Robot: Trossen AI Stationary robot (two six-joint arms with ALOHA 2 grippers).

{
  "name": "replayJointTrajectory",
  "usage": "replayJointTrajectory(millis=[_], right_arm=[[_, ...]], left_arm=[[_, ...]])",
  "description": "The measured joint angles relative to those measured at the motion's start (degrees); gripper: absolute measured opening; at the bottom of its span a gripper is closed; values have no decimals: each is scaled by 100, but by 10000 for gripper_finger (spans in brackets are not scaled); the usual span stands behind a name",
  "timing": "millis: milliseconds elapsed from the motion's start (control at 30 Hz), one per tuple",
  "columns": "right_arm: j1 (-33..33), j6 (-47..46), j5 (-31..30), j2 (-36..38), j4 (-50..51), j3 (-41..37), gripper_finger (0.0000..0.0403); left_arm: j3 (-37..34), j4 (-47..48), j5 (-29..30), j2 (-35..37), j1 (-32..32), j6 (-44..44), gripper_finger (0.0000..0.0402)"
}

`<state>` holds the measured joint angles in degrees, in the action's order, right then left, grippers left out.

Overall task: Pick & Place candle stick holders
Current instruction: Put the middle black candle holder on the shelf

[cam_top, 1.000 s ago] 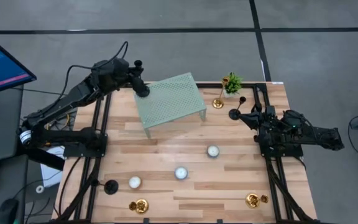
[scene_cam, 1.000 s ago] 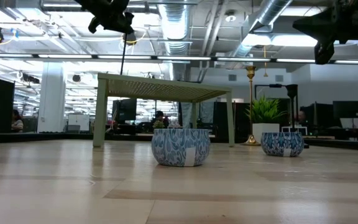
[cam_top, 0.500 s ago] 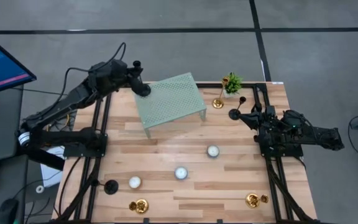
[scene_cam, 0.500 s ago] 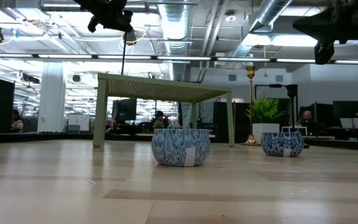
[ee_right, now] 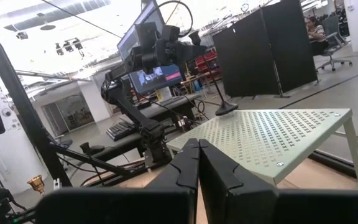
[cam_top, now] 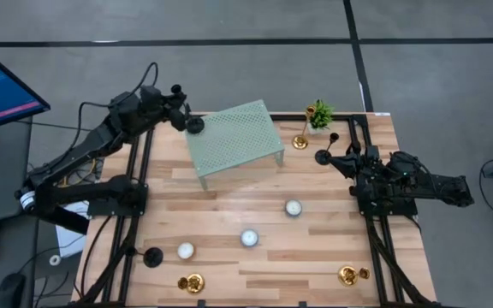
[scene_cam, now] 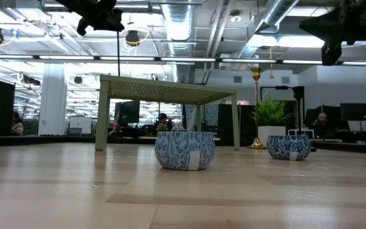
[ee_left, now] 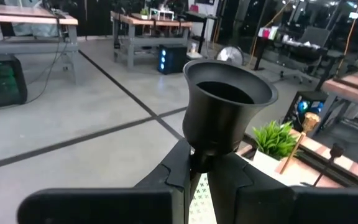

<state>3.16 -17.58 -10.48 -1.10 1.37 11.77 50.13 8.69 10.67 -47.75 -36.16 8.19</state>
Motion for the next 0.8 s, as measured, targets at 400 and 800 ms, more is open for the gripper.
replayJointTrajectory(millis=[400,800], right_arm=[[0,11,-7,-2,-4,0,0],[-2,5,-9,-1,-7,0,0]], left_arm=[[17,-35,-113,-320,2,94,34],[-2,13,-374,-319,13,-23,132]])
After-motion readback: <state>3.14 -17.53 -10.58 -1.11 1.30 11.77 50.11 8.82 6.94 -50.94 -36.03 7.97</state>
